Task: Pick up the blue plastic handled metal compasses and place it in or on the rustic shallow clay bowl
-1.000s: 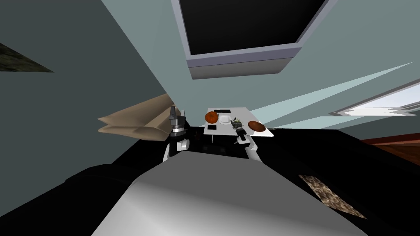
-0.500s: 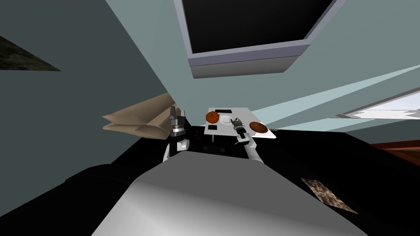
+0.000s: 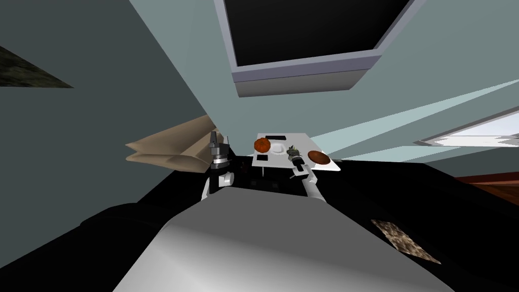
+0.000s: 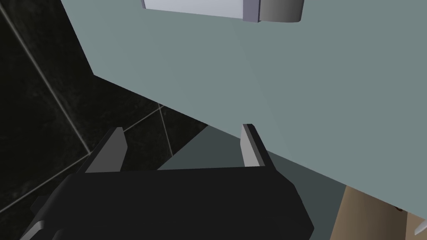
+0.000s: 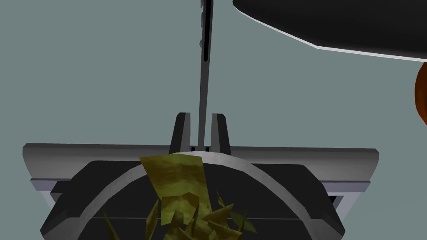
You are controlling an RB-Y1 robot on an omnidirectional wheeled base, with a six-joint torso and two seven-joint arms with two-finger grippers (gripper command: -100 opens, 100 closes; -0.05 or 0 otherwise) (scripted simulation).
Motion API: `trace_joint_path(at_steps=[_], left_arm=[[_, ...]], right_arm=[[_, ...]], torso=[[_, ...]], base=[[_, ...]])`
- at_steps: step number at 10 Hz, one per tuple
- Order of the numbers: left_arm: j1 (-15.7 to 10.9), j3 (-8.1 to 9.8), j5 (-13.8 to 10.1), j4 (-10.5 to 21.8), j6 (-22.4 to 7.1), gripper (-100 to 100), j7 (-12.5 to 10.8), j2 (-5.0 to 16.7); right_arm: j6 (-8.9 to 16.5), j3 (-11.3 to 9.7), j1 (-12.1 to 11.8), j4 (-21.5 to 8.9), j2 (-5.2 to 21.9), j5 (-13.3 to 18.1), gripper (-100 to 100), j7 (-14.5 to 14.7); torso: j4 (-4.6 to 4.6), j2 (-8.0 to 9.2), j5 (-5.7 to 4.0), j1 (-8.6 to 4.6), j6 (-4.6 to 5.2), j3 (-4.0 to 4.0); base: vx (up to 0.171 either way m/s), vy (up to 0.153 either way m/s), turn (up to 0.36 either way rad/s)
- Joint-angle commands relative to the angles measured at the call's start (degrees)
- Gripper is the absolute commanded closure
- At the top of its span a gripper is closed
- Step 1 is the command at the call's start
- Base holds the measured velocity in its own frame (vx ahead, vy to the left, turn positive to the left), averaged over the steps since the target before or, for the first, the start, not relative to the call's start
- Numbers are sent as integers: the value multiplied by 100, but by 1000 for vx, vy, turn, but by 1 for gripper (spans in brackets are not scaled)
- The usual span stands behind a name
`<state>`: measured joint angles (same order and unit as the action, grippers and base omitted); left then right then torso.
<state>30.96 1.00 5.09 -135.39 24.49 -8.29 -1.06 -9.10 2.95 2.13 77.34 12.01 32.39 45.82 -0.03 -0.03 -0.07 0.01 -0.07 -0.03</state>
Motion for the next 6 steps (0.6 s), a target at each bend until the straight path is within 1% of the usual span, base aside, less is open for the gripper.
trace_joint_path(at_steps=[1, 2, 3, 4, 5, 6], left_arm=[[0, 0, 0, 0, 0, 0, 0, 0], [0, 0, 0, 0, 0, 0, 0, 0], [0, 0, 0, 0, 0, 0, 0, 0], [0, 0, 0, 0, 0, 0, 0, 0], [0, 0, 0, 0, 0, 0, 0, 0], [0, 0, 0, 0, 0, 0, 0, 0]], right_arm=[[0, 0, 0, 0, 0, 0, 0, 0], [-40, -92, -200, 169, -1, -8, 100, -30], [-45, -112, -246, 212, 5, -10, 100, -36], [-42, -85, -196, 188, -2, -7, 100, -27], [-46, -90, -210, 201, -6, -7, 0, -27], [130, -156, -162, 239, -22, -55, 100, 73]], torso=[[0, 0, 0, 0, 0, 0], [0, 0, 0, 1, 0, 0], [-4, 3, -1, 3, 5, 0], [-10, 7, -4, 5, 6, -2], [-11, 5, -4, 2, 3, -3], [-11, 4, -4, 0, 3, -3]], base=[[0, 0, 0], [6, 10, -77], [9, 16, -83], [2, 8, -16], [0, 0, 0], [-23, -24, 7]])
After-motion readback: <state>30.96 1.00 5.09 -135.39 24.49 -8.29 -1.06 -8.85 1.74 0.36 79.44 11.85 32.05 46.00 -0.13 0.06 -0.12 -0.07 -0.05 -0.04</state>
